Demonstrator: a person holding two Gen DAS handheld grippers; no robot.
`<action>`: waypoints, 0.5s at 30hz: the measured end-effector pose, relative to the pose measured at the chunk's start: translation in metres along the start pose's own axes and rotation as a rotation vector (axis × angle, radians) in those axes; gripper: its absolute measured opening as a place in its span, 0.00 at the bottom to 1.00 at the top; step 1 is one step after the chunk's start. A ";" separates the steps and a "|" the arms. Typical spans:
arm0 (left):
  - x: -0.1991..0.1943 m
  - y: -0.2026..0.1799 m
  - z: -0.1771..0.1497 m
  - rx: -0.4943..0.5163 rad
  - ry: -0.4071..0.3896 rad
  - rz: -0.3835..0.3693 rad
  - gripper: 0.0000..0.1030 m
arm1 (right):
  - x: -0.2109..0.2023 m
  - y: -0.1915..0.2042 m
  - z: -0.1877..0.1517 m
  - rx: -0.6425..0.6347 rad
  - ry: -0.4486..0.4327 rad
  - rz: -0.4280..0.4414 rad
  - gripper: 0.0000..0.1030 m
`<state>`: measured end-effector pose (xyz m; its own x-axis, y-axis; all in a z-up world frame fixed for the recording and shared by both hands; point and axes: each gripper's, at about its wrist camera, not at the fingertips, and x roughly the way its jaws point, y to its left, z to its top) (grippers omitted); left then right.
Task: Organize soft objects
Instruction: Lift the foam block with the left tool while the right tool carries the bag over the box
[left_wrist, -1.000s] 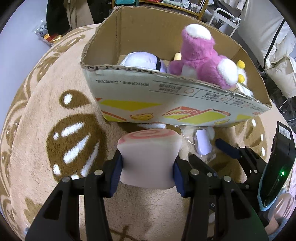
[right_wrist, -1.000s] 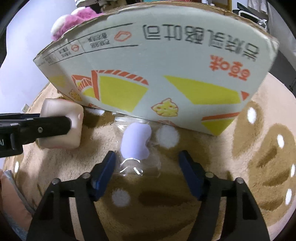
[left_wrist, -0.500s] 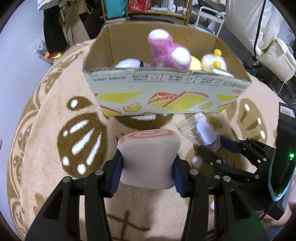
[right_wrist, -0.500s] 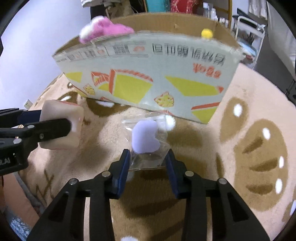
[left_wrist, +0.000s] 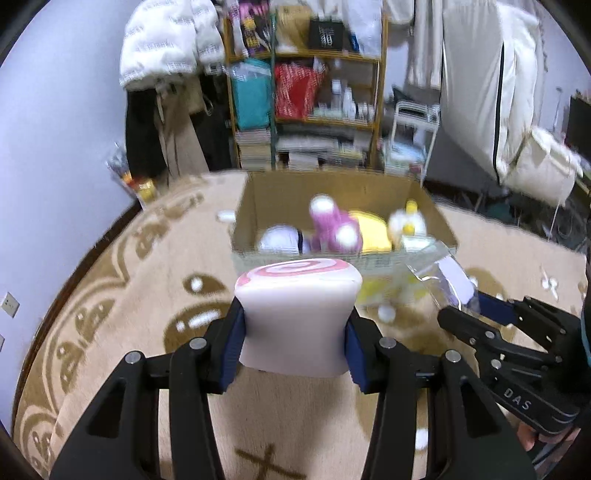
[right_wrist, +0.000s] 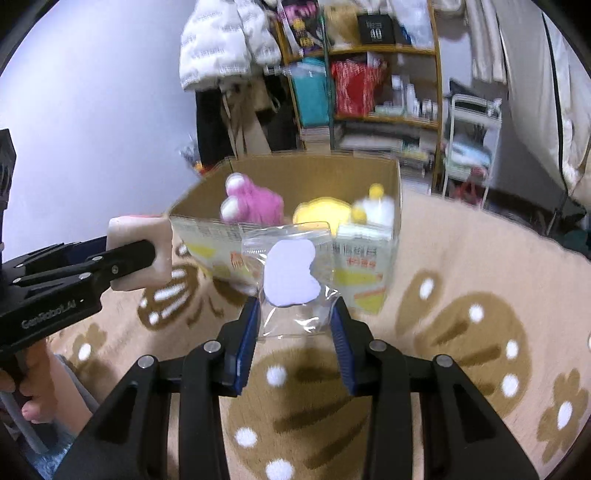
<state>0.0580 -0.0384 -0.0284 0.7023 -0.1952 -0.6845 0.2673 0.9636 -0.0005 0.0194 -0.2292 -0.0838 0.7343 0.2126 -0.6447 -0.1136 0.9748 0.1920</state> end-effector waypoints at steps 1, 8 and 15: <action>-0.004 0.003 0.003 -0.011 -0.027 0.002 0.45 | 0.000 0.000 0.000 -0.005 -0.015 0.002 0.39; -0.006 0.017 0.021 -0.059 -0.118 0.018 0.46 | -0.012 -0.003 0.013 -0.011 -0.110 0.008 0.39; 0.003 0.013 0.035 0.021 -0.163 0.042 0.46 | 0.000 -0.012 0.024 0.009 -0.115 0.010 0.39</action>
<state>0.0868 -0.0331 -0.0050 0.8103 -0.1834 -0.5565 0.2481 0.9678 0.0424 0.0366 -0.2425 -0.0679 0.8052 0.2126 -0.5536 -0.1154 0.9718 0.2054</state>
